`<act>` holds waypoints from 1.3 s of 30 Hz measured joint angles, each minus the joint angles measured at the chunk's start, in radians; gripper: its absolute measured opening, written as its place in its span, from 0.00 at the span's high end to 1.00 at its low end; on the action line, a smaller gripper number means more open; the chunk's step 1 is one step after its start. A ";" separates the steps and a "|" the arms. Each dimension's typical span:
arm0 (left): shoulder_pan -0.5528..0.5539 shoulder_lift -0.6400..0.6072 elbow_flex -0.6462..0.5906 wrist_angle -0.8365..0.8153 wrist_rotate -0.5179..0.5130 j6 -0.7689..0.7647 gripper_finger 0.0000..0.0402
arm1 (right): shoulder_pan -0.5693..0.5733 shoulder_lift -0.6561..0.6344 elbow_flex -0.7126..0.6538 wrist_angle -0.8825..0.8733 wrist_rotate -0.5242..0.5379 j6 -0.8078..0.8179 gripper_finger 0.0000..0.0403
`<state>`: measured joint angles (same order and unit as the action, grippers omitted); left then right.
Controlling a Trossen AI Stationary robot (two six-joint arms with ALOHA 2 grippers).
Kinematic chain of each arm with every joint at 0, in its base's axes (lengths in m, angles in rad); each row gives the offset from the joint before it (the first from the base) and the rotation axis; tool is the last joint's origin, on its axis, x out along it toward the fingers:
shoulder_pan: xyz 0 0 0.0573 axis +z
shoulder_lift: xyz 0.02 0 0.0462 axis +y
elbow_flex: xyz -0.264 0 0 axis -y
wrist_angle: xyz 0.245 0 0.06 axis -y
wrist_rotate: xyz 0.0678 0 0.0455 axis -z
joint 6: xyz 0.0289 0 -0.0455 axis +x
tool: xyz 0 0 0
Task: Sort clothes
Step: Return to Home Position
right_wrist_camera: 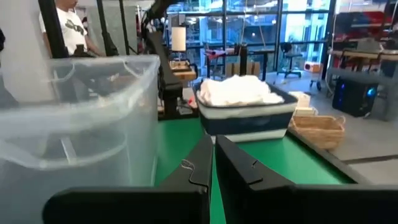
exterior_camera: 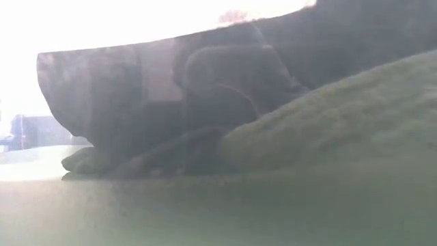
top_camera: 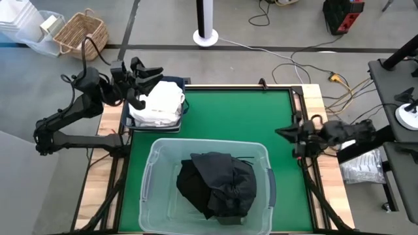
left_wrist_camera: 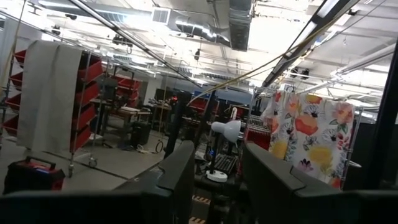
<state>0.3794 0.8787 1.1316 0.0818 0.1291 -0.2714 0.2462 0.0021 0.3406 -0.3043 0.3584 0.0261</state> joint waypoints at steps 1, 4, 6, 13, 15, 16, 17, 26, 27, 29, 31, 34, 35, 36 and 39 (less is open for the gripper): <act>-0.001 0.000 0.000 0.000 0.000 -0.001 0.71 | 0.000 0.000 -0.031 0.025 0.000 0.008 0.97; -0.005 0.000 0.000 -0.004 0.000 -0.002 0.71 | 0.000 0.000 -0.125 0.117 0.003 0.032 0.97; -0.006 -0.002 0.000 -0.021 0.000 -0.002 0.71 | 0.000 0.000 -0.183 0.175 0.007 0.060 0.97; -0.057 0.009 -0.002 -0.075 -0.004 0.002 0.71 | -0.002 0.002 -0.326 0.367 0.005 0.210 0.97; -0.094 0.015 -0.003 -0.084 -0.023 0.022 0.71 | -0.003 0.018 -0.328 0.389 0.009 0.218 0.97; -0.114 0.016 -0.007 -0.085 -0.042 0.035 0.71 | -0.004 0.020 -0.328 0.407 0.016 0.209 0.97; -0.138 0.016 -0.014 -0.087 -0.060 0.047 0.71 | -0.005 0.019 -0.328 0.409 0.022 0.194 0.97; -0.339 -0.162 -0.178 -0.078 -0.275 0.102 0.71 | -0.005 0.020 -0.328 0.414 0.164 0.182 0.97; -0.347 -0.197 -0.204 -0.074 -0.286 0.101 0.71 | -0.005 0.020 -0.328 0.414 0.165 0.182 0.97; -0.351 -0.266 -0.251 -0.072 -0.287 0.095 0.71 | -0.005 0.020 -0.328 0.412 0.165 0.180 0.97; -0.351 -0.341 -0.298 -0.086 -0.284 0.093 0.71 | -0.005 0.020 -0.328 0.412 0.165 0.182 0.97; -0.351 -0.456 -0.370 -0.104 -0.279 0.088 0.71 | -0.005 0.020 -0.328 0.412 0.165 0.181 0.97; -0.351 -0.493 -0.394 -0.108 -0.277 0.090 0.71 | -0.005 0.020 -0.328 0.412 0.165 0.182 0.97; -0.351 -0.529 -0.418 -0.119 -0.274 0.093 0.71 | -0.005 0.020 -0.329 0.412 0.165 0.182 0.97; -0.351 -0.643 -0.478 -0.199 -0.255 0.080 0.71 | -0.005 0.021 -0.329 0.412 0.165 0.182 0.97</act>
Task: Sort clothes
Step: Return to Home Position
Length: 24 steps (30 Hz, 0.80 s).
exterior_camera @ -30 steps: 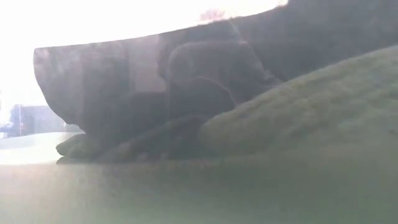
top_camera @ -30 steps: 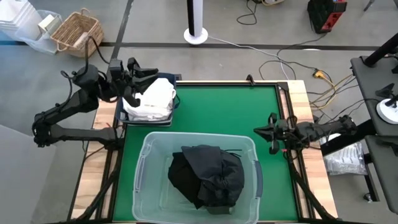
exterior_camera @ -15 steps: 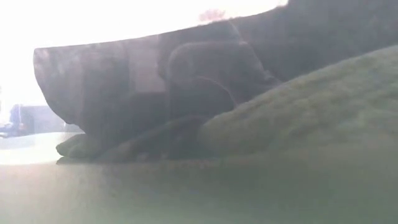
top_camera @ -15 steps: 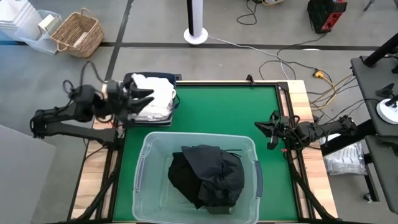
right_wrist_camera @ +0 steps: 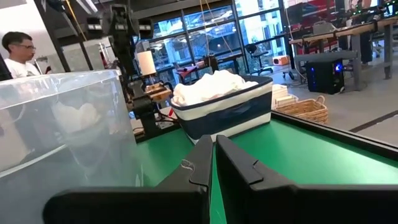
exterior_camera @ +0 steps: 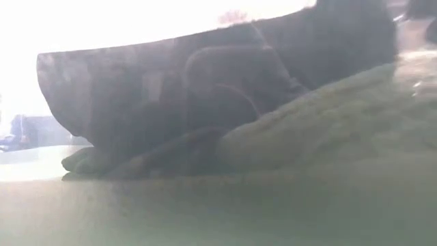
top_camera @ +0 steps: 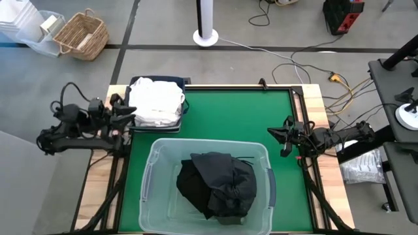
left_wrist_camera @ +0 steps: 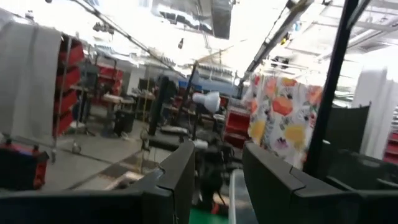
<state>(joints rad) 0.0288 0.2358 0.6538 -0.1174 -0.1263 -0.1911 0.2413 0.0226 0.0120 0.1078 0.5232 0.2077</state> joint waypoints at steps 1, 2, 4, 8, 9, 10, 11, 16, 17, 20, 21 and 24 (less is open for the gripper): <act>0.000 -0.042 -0.017 -0.032 0.005 -0.010 0.71 | 0.000 0.000 0.000 0.000 0.000 0.001 0.97; 0.000 -0.082 -0.033 -0.063 0.005 -0.018 0.71 | 0.000 0.000 0.000 0.000 0.000 0.001 0.97; 0.000 -0.162 -0.062 -0.121 0.009 -0.035 0.71 | 0.000 0.000 0.000 0.000 0.000 0.000 0.97; 0.000 -0.233 -0.098 -0.192 0.041 -0.038 0.72 | 0.000 0.000 0.000 0.001 -0.001 0.000 0.97; 0.000 -0.226 -0.095 -0.252 0.043 -0.032 0.72 | 0.000 -0.001 0.000 0.000 -0.003 0.000 0.97; 0.000 -0.210 -0.092 -0.274 0.048 -0.026 0.72 | 0.001 0.001 0.000 0.001 -0.003 0.001 0.97; 0.000 -0.192 -0.088 -0.275 0.049 -0.019 0.73 | 0.001 0.002 0.000 -0.002 -0.003 0.000 0.97; 0.000 -0.234 -0.161 -0.325 0.064 -0.031 0.83 | 0.000 0.011 0.000 -0.014 -0.003 -0.002 0.97; 0.000 -0.233 -0.180 -0.323 0.069 -0.046 0.86 | 0.001 0.016 0.000 -0.014 -0.004 0.000 0.97; -0.002 -0.224 -0.236 -0.304 0.103 -0.067 0.93 | 0.000 0.025 0.000 -0.025 -0.005 -0.001 0.97; -0.002 -0.225 -0.257 -0.260 0.115 -0.068 0.95 | 0.000 0.030 0.000 -0.026 -0.004 -0.001 0.97; -0.002 -0.233 -0.330 -0.187 0.117 -0.095 0.99 | 0.000 0.039 0.000 -0.024 -0.005 -0.001 0.97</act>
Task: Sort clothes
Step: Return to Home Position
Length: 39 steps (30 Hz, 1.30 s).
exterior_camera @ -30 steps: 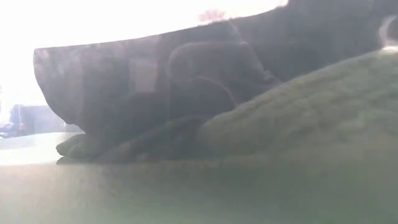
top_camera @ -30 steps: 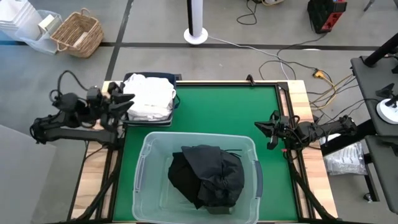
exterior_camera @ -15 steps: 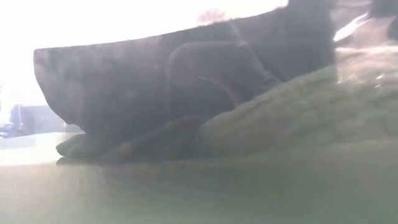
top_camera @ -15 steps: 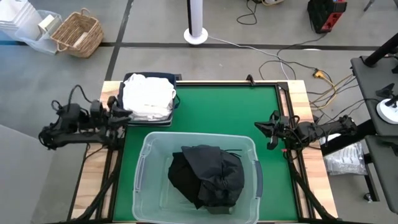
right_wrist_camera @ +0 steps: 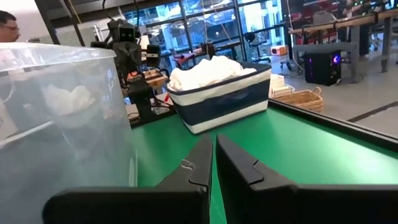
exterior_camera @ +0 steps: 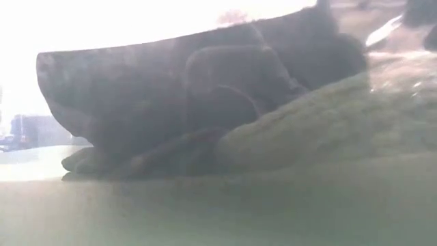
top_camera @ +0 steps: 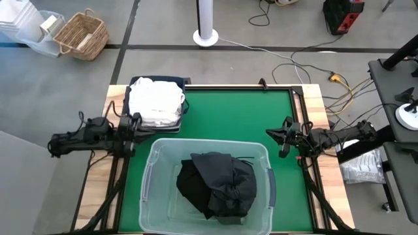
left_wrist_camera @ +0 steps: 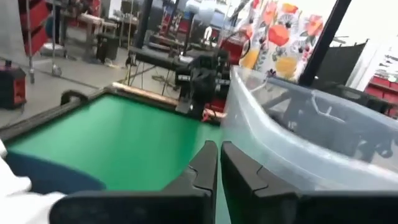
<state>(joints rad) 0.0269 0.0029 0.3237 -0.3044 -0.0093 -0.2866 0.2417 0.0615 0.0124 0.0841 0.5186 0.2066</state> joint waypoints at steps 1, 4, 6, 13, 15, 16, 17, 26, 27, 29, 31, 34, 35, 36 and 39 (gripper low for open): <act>0.000 0.000 -0.023 0.021 0.001 -0.004 0.99 | 0.000 0.001 0.000 0.000 -0.002 0.000 0.97; 0.000 -0.001 -0.084 0.148 0.004 -0.011 0.99 | 0.000 0.001 0.000 -0.001 -0.001 0.000 0.97; 0.000 -0.001 -0.125 0.188 0.006 -0.011 1.00 | 0.000 0.001 0.000 -0.002 -0.001 0.002 0.97; 0.000 -0.001 -0.227 0.271 -0.002 -0.011 1.00 | 0.000 0.001 0.000 -0.001 -0.001 0.001 0.97; 0.000 -0.001 -0.244 0.279 -0.008 -0.011 1.00 | 0.000 0.001 0.000 -0.001 -0.001 0.002 0.97; 0.000 -0.001 -0.254 0.283 -0.008 -0.012 1.00 | 0.000 0.001 0.000 -0.001 -0.001 0.001 0.97; 0.000 -0.001 -0.263 0.285 -0.008 -0.012 1.00 | 0.000 0.001 0.000 -0.001 -0.001 0.001 0.97; 0.001 0.016 -0.313 0.330 -0.038 0.041 1.00 | 0.000 0.000 0.000 0.000 -0.001 0.000 0.97; 0.001 0.020 -0.313 0.330 -0.039 0.041 1.00 | 0.000 0.000 0.000 0.000 -0.001 0.001 0.97; 0.001 0.030 -0.310 0.323 -0.046 0.031 1.00 | 0.000 0.000 0.000 0.000 -0.001 0.001 0.97; 0.001 0.044 -0.308 0.320 -0.053 0.031 1.00 | 0.000 0.000 0.000 0.000 -0.001 0.001 0.97; 0.001 0.064 -0.303 0.319 -0.053 0.031 1.00 | 0.000 -0.001 0.000 0.000 -0.001 0.001 0.97; 0.001 0.068 -0.302 0.319 -0.053 0.031 1.00 | 0.000 -0.001 0.000 0.000 -0.001 0.001 0.97; 0.001 0.071 -0.301 0.319 -0.053 0.031 1.00 | 0.000 -0.001 0.000 0.000 -0.001 0.001 0.97; 0.001 0.075 -0.301 0.322 -0.053 0.030 1.00 | 0.000 -0.001 0.000 0.000 -0.001 0.000 0.97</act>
